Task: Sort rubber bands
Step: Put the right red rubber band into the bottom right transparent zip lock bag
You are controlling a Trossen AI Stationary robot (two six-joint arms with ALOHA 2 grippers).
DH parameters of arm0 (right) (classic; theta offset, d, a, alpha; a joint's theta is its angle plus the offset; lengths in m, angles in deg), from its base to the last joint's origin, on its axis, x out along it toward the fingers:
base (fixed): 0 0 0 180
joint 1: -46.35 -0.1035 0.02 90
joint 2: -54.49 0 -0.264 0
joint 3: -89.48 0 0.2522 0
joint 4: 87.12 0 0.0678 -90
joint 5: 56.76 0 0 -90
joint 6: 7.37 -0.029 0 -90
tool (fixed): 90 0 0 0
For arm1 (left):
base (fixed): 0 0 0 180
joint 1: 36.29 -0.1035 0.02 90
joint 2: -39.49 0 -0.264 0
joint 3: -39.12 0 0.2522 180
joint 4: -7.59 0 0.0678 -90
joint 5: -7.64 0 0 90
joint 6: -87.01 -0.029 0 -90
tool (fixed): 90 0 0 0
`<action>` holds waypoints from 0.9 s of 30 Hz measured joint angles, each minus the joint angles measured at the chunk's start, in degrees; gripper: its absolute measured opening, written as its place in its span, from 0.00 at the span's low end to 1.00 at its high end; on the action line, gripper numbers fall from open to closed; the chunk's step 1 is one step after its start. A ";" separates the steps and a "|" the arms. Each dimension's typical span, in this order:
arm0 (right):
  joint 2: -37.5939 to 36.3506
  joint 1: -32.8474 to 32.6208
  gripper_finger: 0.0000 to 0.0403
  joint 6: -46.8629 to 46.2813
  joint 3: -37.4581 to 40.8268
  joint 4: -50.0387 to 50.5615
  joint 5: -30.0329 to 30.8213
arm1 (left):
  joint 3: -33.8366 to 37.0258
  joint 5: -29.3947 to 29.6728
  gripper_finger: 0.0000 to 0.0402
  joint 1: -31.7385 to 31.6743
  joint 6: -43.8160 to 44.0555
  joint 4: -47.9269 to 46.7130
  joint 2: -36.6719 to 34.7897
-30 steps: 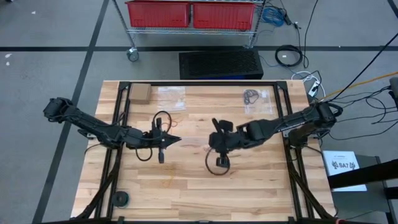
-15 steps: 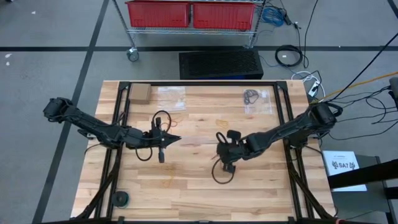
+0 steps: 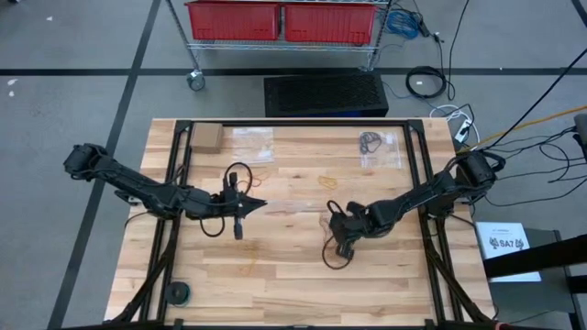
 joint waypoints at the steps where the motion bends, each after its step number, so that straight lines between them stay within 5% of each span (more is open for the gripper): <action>1: 0.00 -0.67 0.00 -0.37 0.00 -1.99 -1.25 | 0.00 0.00 0.00 0.00 0.00 0.03 0.00; 12: 0.00 -1.61 0.07 -9.63 -0.04 -12.40 -0.20 | 0.00 0.00 0.00 0.00 0.02 0.03 0.00; 27: 4.97 -1.58 0.64 -12.57 -0.13 -15.28 0.15 | 0.00 -0.03 0.00 0.01 0.02 0.03 0.00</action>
